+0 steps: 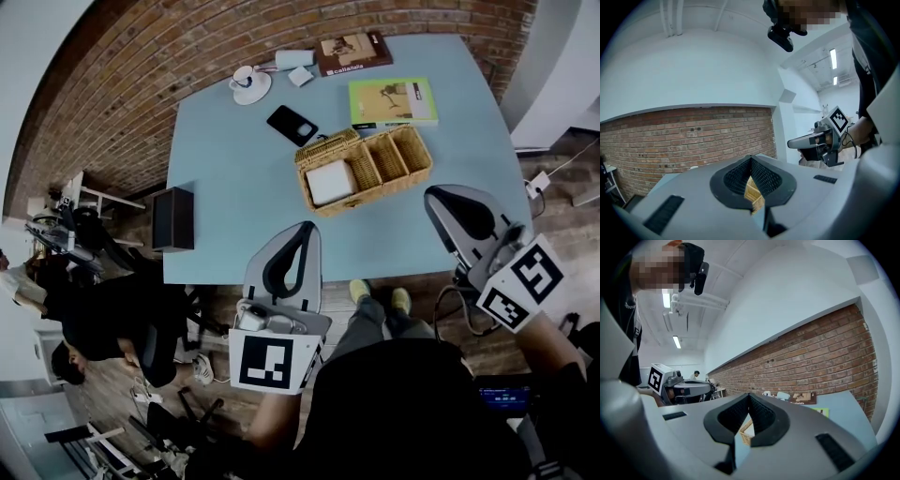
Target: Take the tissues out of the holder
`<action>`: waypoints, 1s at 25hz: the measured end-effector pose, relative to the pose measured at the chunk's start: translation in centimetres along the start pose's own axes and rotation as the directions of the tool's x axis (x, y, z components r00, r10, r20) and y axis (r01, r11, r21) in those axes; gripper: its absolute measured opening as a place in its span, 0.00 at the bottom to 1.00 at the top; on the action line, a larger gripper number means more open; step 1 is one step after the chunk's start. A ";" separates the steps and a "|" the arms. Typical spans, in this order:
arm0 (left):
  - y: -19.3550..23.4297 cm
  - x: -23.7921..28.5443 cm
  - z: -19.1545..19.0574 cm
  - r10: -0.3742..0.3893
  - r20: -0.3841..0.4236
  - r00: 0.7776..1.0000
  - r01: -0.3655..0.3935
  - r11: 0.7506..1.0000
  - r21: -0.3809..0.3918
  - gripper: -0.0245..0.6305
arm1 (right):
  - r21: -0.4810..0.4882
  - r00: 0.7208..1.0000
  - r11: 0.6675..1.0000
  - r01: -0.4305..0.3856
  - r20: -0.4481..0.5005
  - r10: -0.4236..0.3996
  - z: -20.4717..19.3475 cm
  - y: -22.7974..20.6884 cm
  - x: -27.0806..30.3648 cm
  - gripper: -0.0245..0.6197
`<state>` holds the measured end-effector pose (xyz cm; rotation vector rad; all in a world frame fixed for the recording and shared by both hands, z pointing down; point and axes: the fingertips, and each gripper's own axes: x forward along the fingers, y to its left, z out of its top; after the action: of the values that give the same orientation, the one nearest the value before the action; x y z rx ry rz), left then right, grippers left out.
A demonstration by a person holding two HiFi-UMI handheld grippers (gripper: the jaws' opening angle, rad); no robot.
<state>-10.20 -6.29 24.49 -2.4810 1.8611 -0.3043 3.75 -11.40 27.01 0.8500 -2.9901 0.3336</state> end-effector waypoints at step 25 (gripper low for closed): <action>10.8 3.5 -3.2 -0.130 0.027 0.991 0.131 0.990 -0.052 0.04 | -0.065 0.987 0.988 0.143 -0.059 -0.147 0.0 0.1 10.3 0.03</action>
<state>-20.08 -12.44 26.60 -2.6352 1.7245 -0.2294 -5.05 -16.63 27.70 1.0229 -2.8444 0.2589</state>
